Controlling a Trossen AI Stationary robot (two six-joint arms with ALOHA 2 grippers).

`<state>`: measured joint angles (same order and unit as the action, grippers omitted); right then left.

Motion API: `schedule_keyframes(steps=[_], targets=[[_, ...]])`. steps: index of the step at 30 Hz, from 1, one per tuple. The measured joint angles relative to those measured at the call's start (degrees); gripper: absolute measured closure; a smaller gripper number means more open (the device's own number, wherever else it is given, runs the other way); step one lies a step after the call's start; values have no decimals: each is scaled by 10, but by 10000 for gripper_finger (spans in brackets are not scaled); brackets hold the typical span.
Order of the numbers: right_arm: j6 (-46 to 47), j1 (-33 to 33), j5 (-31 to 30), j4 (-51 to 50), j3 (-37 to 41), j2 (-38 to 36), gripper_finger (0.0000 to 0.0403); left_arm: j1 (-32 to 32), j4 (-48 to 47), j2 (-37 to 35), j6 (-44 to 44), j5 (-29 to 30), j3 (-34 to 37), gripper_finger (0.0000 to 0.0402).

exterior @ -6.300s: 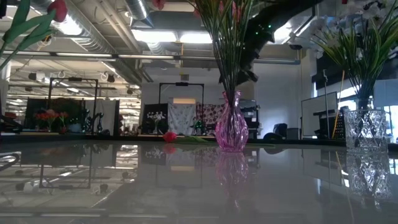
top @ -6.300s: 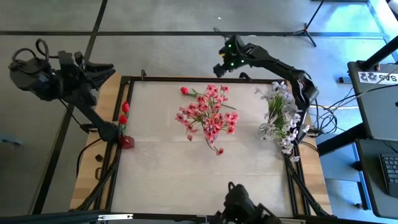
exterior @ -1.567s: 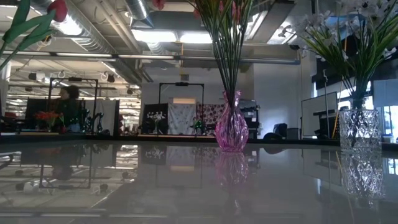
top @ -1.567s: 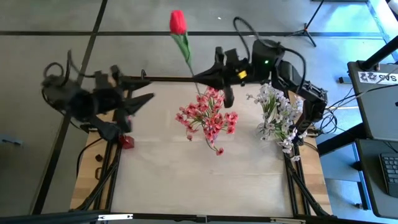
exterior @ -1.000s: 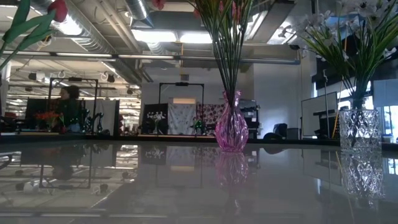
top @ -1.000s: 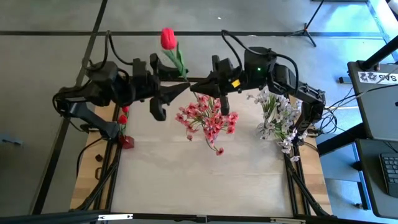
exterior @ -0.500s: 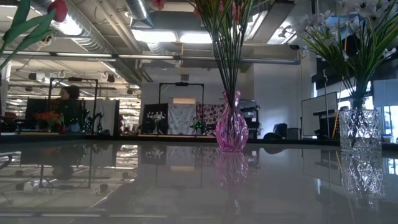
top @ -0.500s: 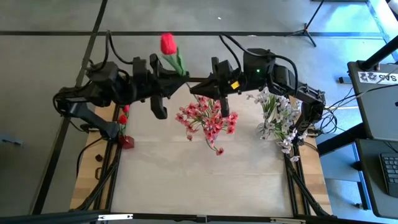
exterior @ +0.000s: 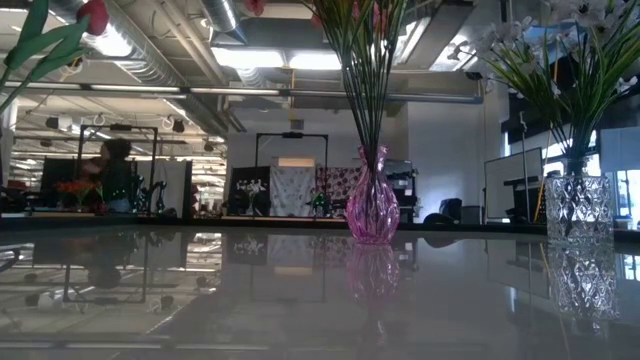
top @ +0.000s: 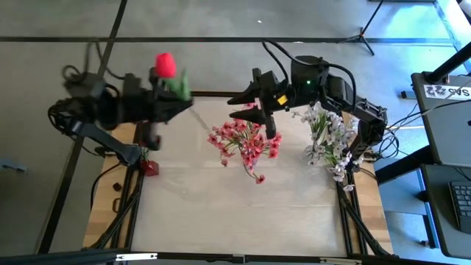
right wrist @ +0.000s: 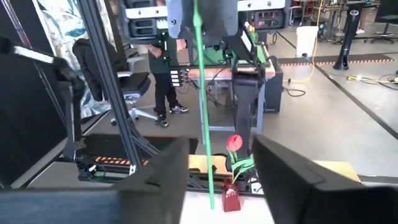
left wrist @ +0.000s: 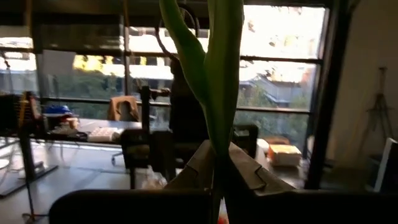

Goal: Sort flowers into vase by color
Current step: Put the red flower into the red vase

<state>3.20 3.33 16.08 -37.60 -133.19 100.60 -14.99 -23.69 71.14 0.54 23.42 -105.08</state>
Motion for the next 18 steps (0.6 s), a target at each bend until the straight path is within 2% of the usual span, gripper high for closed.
schedule_keyframes(steps=[4, 7, 13, 18], targets=[[5, 0, -2, -12, 0, -6, 188, -36, -109, -59, -6, -25, 0, 396], [10, -8, -11, -24, 0, -7, 175, -62, -208, -104, -53, -52, -1, 394], [10, -21, -56, -47, 0, -7, 185, -102, -382, -159, -171, -91, -1, 393], [20, -26, -119, -61, 0, -7, 200, -119, -408, -179, -182, -103, 19, 392]])
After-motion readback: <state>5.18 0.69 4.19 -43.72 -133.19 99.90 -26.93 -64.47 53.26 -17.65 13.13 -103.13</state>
